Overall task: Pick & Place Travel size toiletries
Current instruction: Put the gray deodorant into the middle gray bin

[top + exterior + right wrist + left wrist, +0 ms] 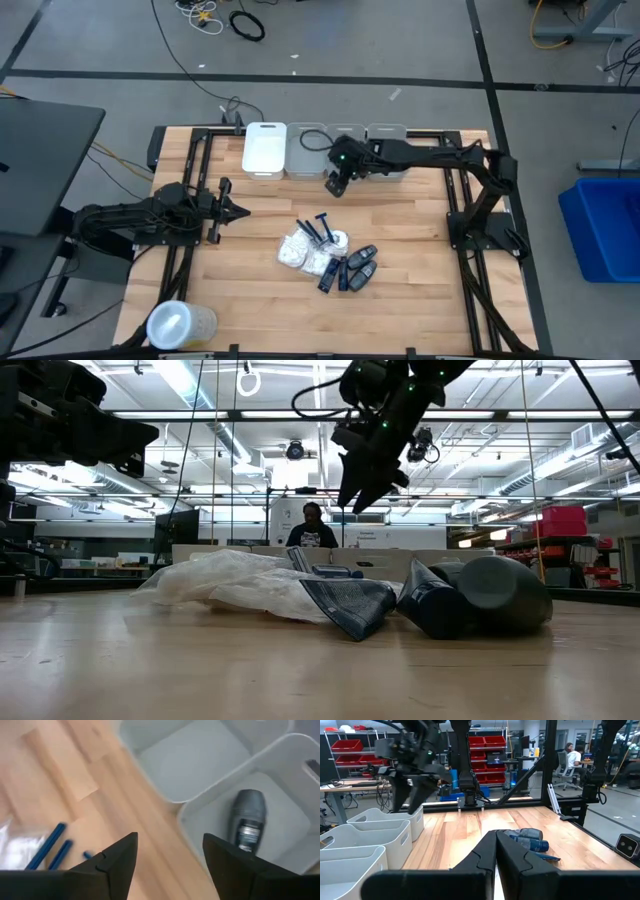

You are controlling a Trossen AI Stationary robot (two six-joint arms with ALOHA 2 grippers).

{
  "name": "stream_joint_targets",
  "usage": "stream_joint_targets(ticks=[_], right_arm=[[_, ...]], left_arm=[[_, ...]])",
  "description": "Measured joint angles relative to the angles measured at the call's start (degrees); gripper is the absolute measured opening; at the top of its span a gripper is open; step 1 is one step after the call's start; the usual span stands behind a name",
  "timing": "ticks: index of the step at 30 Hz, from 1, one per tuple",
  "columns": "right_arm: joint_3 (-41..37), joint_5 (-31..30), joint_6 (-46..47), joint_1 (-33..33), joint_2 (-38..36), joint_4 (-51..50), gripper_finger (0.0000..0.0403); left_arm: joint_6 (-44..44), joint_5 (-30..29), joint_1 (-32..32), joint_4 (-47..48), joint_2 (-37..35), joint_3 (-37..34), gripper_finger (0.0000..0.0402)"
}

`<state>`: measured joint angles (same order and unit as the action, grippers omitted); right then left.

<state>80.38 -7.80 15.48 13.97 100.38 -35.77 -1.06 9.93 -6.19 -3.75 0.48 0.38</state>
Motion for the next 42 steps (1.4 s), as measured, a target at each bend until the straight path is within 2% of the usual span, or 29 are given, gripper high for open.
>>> stream_joint_targets(ticks=[6, 19, 28, 42], right_arm=[[0.0, 3.84, -1.59, -3.57, 0.0, 0.04, 0.0227], [0.0, 3.96, -1.65, -9.67, -0.24, -0.03, 0.0247], [0.02, 4.05, -8.7, -14.64, -2.6, -0.19, 0.0257], [0.02, 3.99, -9.09, -20.52, -3.52, -1.76, 0.0229]], left_arm=[[0.0, 0.0, -0.01, 0.0, -0.01, 0.0, 0.0016], [0.0, 0.0, -0.01, 0.0, 0.0, 0.0, 0.0016], [0.0, 0.0, 0.01, 0.0, -0.01, -0.02, 0.0016], [0.0, 0.0, 0.01, 0.0, 0.01, 0.0, 0.0016]])
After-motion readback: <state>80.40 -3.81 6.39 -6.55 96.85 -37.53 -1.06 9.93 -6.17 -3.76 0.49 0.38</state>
